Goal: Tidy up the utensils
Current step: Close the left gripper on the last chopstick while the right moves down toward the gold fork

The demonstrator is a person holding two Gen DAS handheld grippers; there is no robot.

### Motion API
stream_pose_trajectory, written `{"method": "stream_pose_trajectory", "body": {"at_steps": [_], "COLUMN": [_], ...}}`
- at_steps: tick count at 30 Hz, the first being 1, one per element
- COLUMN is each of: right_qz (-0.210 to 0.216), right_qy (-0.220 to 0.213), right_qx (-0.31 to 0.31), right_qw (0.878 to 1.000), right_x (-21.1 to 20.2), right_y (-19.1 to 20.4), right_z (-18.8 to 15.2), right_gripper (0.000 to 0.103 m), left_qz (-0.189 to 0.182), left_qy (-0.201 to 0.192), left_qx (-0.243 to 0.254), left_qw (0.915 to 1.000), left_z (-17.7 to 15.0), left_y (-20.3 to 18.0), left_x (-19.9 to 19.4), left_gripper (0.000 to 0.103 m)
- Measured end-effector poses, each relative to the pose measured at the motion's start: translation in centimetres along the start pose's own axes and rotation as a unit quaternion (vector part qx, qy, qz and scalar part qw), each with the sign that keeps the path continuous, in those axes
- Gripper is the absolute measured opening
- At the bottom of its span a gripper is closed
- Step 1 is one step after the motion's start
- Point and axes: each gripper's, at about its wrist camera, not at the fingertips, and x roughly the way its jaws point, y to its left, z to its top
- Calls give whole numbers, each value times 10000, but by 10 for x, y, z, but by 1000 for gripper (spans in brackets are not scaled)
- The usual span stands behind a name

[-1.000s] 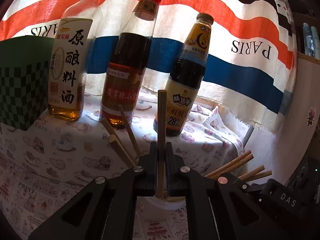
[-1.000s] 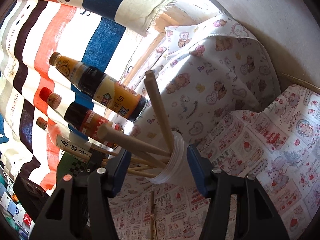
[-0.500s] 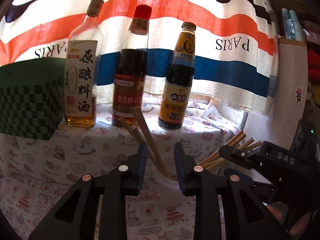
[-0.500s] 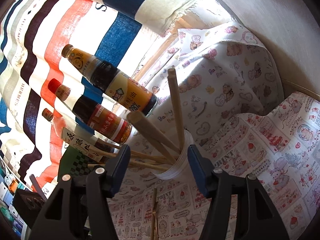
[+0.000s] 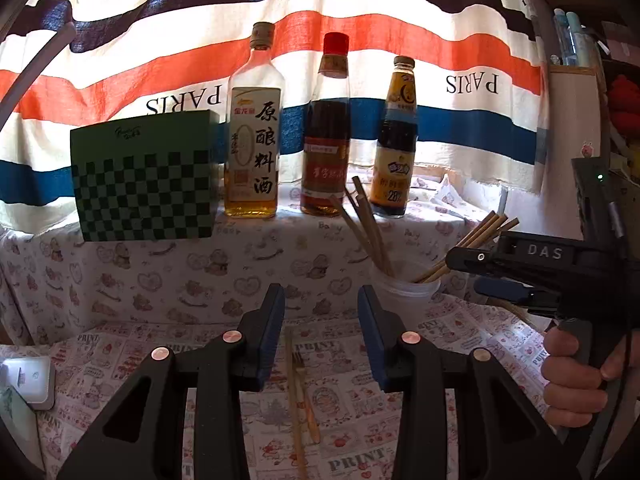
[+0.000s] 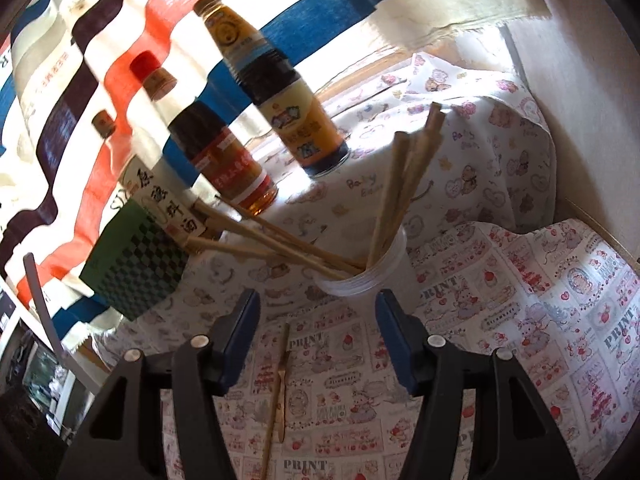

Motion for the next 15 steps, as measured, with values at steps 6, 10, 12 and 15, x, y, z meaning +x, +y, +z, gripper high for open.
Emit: {"method": "stream_pose_trajectory", "body": {"at_steps": [6,10,12,15], "right_qz": [-61,-305,-444,-662], "right_qy": [203,327,390,542], "right_qx": [-314,-420,-506,-628], "right_qw": [9993,9981,9970,9944], "right_x": [14,29,37,48], "right_y": [10,10,10,10], "right_z": [-14,-17,-20,-24], "right_gripper": [58,58,59,59], "left_qz": [584,585,540,249], "left_qy": [259,626,1021,1565], "left_qx": [6,-1,-195,-559], "left_qw": [9980,9963,9931,9858], "left_z": [-20,-27,-29,-37], "left_y": [17,25,30,40], "left_x": [11,18,28,44], "left_gripper": [37,40,42,48]}}
